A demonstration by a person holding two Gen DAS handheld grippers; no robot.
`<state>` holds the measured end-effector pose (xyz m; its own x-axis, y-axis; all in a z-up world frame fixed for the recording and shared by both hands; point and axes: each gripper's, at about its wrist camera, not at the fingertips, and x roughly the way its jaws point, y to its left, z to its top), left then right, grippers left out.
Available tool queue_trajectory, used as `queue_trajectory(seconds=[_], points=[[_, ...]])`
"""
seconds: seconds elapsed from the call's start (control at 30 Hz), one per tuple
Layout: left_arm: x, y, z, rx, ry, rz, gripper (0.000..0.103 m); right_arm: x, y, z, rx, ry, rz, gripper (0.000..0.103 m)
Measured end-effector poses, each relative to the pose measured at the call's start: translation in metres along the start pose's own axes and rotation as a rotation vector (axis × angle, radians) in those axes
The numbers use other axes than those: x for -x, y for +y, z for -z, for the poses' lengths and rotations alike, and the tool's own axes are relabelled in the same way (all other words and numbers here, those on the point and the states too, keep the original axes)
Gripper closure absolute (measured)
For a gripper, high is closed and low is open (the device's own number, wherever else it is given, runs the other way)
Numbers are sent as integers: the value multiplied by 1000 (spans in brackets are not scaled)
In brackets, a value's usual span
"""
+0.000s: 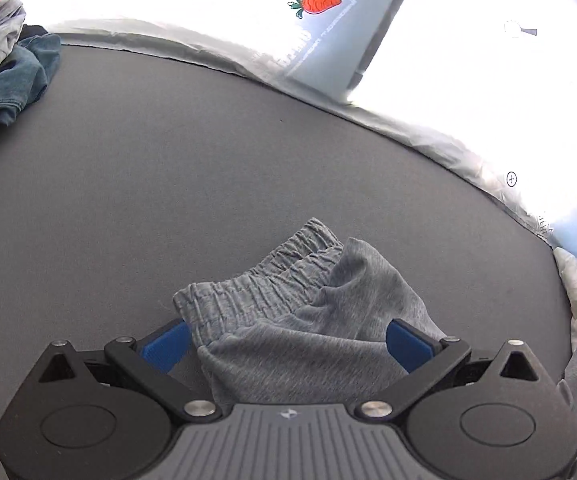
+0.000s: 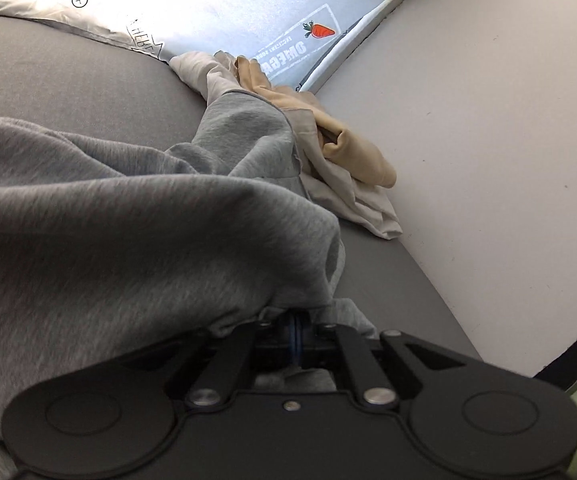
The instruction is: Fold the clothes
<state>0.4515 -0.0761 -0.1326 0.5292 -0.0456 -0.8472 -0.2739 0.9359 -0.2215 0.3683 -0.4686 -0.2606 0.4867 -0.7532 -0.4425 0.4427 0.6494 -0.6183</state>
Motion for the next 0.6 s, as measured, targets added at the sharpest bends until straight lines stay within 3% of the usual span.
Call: queue_trajectory(seconds=[0.2, 0.3, 0.43, 0.53, 0.6], points=[[-30, -15, -11, -24, 29, 36, 5, -2, 11, -1, 50, -4, 41, 100], [-41, -20, -13, -38, 51, 27, 38, -3, 10, -1, 48, -4, 40, 100], [-36, -15, -16, -7, 33, 67, 100, -3, 1, -1, 15, 0, -7, 100], [-16, -5, -29, 4, -67, 36, 101, -3, -17, -4, 12, 7, -79, 100], [-5, 5, -39, 10, -113, 33, 101, -1, -34, -10, -36, -10, -68, 102]])
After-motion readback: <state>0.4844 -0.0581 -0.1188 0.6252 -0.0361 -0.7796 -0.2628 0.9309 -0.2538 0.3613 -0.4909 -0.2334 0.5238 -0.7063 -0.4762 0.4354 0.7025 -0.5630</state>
